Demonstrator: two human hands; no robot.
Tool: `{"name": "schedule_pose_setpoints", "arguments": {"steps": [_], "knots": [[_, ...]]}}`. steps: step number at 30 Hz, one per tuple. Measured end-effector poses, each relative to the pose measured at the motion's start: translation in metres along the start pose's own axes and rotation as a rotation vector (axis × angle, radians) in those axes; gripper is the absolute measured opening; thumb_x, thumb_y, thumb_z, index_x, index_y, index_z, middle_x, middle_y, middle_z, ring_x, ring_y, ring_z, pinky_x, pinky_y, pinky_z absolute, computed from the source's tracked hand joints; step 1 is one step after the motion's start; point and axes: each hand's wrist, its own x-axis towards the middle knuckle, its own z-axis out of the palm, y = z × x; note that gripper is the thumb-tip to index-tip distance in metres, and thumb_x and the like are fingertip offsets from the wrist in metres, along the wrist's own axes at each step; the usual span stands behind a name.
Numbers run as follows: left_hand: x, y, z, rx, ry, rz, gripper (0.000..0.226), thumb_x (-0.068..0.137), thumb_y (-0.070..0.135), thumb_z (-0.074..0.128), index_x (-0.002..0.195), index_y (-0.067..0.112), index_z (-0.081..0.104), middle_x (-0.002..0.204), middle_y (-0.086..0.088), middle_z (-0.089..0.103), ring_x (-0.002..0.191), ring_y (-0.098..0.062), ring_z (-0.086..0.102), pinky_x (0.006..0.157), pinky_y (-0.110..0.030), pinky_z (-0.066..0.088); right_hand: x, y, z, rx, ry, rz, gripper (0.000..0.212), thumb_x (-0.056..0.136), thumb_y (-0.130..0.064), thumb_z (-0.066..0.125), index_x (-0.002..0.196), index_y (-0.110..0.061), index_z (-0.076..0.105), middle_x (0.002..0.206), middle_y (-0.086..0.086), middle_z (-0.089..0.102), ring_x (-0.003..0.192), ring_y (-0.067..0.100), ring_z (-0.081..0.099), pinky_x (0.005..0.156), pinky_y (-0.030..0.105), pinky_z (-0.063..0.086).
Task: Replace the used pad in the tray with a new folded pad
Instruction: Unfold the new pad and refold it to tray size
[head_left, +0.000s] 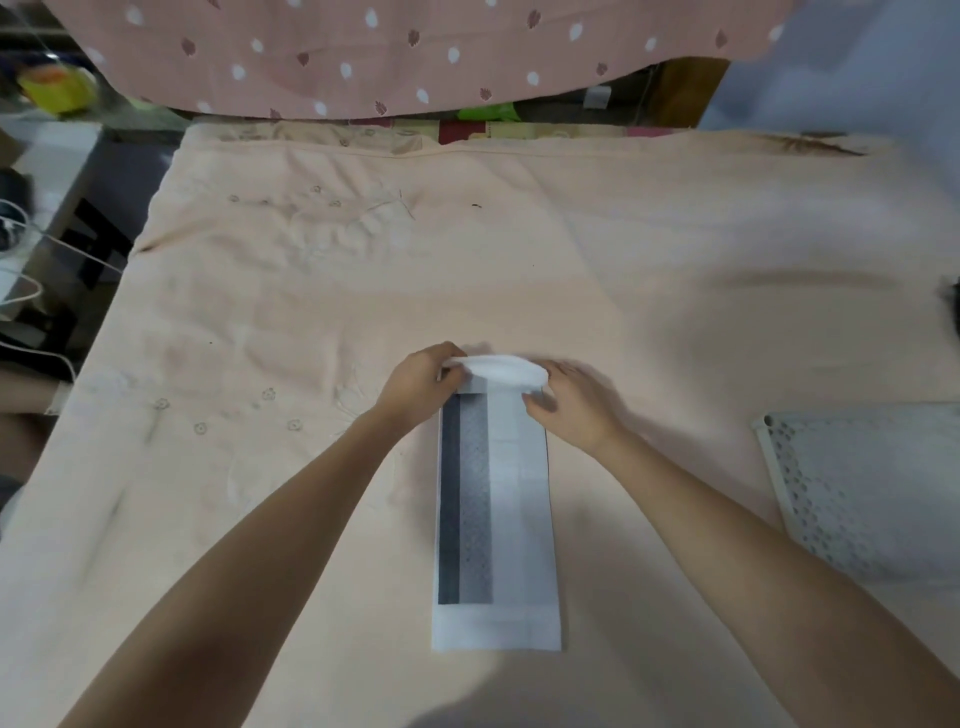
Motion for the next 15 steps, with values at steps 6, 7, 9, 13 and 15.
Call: {"name": "schedule_pose_setpoints", "arguments": {"steps": [6, 7, 9, 13, 15], "knots": [[0.046, 0.001, -0.001, -0.346, 0.100, -0.229, 0.029, 0.088, 0.022, 0.059, 0.111, 0.009, 0.047, 0.094, 0.000, 0.056, 0.082, -0.015, 0.053, 0.067, -0.025, 0.043, 0.038, -0.004, 0.008, 0.263, 0.161, 0.368, 0.024, 0.083, -0.028, 0.066, 0.093, -0.008, 0.057, 0.088, 0.008, 0.067, 0.081, 0.027, 0.062, 0.072, 0.043, 0.051], [0.052, -0.001, 0.000, -0.431, 0.107, -0.274, 0.037, 0.087, 0.025, 0.061, 0.115, 0.010, 0.044, 0.094, 0.003, 0.054, 0.083, -0.013, 0.054, 0.067, -0.021, 0.043, 0.044, -0.003, 0.009, 0.284, 0.196, 0.410, 0.025, 0.082, -0.026, 0.068, 0.091, -0.007, 0.055, 0.087, 0.010, 0.066, 0.080, 0.028, 0.062, 0.071, 0.044, 0.050], [0.063, -0.005, 0.004, -0.504, 0.104, -0.365, 0.058, 0.086, 0.032, 0.065, 0.129, 0.008, 0.035, 0.098, 0.004, 0.052, 0.090, -0.015, 0.054, 0.073, -0.022, 0.044, 0.056, -0.001, 0.013, 0.313, 0.223, 0.464, 0.025, 0.082, -0.022, 0.069, 0.090, -0.003, 0.055, 0.085, 0.014, 0.065, 0.079, 0.031, 0.061, 0.073, 0.046, 0.049], [0.071, -0.024, 0.017, -0.064, 0.038, -0.368, 0.069, 0.082, 0.033, 0.068, 0.135, 0.006, 0.034, 0.127, -0.010, 0.046, 0.108, -0.027, 0.054, 0.089, -0.040, 0.048, 0.066, 0.007, 0.023, 0.142, 0.168, 0.482, 0.024, 0.080, -0.021, 0.069, 0.090, -0.003, 0.056, 0.091, 0.014, 0.063, 0.085, 0.032, 0.060, 0.072, 0.039, 0.045], [0.069, -0.028, 0.024, 0.072, 0.039, -0.310, 0.062, 0.082, 0.031, 0.067, 0.132, 0.008, 0.040, 0.127, -0.011, 0.046, 0.111, -0.028, 0.052, 0.085, -0.038, 0.047, 0.068, 0.010, 0.027, 0.051, 0.155, 0.478, 0.028, 0.080, -0.024, 0.068, 0.096, -0.004, 0.058, 0.101, 0.013, 0.061, 0.095, 0.030, 0.057, 0.077, 0.037, 0.041]]}}
